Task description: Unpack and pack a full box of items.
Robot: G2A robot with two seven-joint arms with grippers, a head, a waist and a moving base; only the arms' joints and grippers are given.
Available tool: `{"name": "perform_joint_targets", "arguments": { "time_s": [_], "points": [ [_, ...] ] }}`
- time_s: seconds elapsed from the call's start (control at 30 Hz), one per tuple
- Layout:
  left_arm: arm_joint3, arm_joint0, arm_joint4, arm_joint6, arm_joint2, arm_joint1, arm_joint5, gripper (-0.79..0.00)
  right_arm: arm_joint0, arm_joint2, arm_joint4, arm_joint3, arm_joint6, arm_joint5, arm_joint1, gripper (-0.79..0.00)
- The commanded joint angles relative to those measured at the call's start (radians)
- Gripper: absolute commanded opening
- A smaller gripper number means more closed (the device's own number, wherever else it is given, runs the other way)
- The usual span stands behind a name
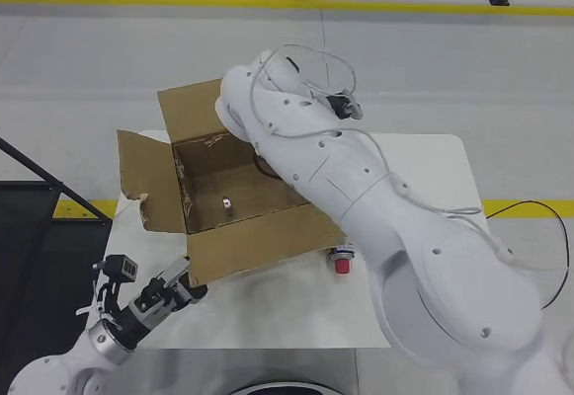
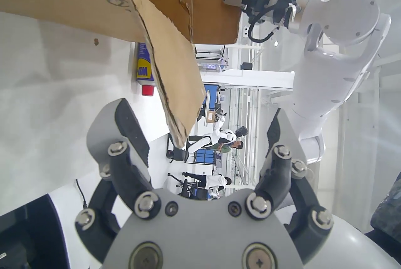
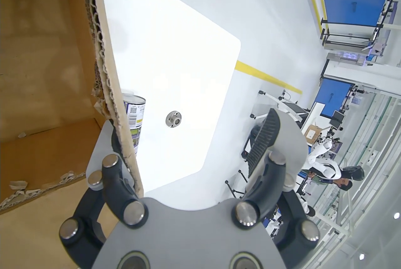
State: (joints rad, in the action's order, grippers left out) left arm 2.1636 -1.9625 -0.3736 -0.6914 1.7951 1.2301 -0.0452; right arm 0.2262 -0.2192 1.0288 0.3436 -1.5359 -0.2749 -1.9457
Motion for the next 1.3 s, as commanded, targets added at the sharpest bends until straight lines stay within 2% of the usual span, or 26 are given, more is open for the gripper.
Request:
{"name": "perform_joint_targets", "arguments": {
  "time_s": [0.0,0.03,0.13,0.23,0.27,0.33,0.63,1.27],
  "points": [
    [-0.003,0.012,0.009,0.025,-0.023,0.001,0.005,-0.062,-0.002,-0.007,0.001,-0.002,0.0,-0.003,0.014,0.0],
    [-0.005,0.018,0.015,0.032,-0.032,0.001,0.008,-0.099,-0.003,-0.011,0.002,-0.004,0.0,-0.005,0.021,0.0],
    [-0.013,0.033,0.029,0.053,-0.053,0.0,0.018,-0.376,-0.008,-0.022,0.008,0.001,0.0,-0.009,0.043,0.0],
    [-0.021,0.046,0.038,0.066,-0.069,0.0,0.024,-0.554,-0.015,-0.036,0.015,0.018,0.0,-0.009,0.066,0.0],
    [-0.023,0.05,0.041,0.069,-0.073,-0.001,0.026,-0.662,-0.018,-0.04,0.019,0.025,0.0,-0.009,0.074,0.0],
    [-0.025,0.056,0.046,0.073,-0.081,-0.001,0.029,-0.785,-0.025,-0.05,0.026,0.04,0.0,-0.009,0.091,0.0],
    [-0.045,0.08,0.065,0.023,-0.087,-0.01,0.024,-0.785,-0.067,-0.101,0.069,0.139,0.0,-0.009,0.169,0.0],
    [-0.105,0.096,-0.014,-0.154,0.01,-0.035,0.031,-0.785,-0.198,-0.251,0.206,0.456,0.0,-0.009,0.353,0.0]
  ]
}}
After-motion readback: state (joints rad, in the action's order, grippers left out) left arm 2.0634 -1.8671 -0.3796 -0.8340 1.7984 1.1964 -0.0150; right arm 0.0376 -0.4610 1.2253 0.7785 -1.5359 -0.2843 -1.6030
